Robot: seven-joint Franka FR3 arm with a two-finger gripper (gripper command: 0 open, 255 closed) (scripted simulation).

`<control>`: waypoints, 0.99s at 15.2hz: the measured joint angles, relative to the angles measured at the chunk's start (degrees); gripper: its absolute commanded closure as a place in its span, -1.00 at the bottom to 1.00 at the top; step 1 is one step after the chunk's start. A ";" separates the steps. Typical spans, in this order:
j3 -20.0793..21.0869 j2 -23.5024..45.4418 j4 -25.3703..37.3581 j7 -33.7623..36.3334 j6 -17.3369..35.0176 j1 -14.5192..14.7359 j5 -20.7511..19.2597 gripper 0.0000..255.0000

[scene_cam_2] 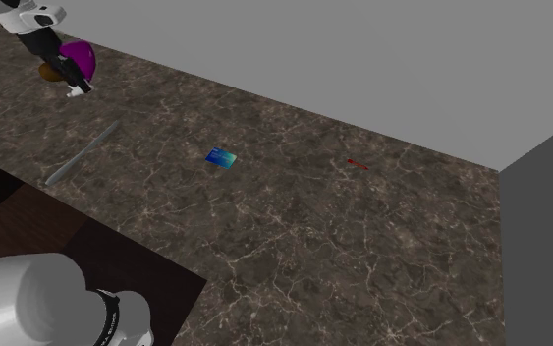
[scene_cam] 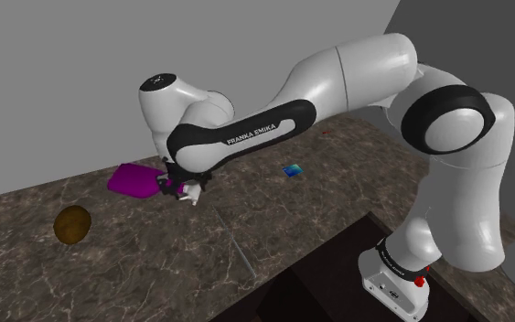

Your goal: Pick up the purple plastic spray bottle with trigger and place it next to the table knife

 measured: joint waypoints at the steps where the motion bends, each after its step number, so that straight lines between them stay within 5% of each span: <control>1: 0.19 1.03 1.54 0.80 -0.56 0.75 -0.08 1.00; 10: 1.39 15.73 26.74 8.13 -11.60 9.76 -1.04 1.00; 15: 1.34 19.13 29.19 9.25 -10.77 11.04 -1.31 1.00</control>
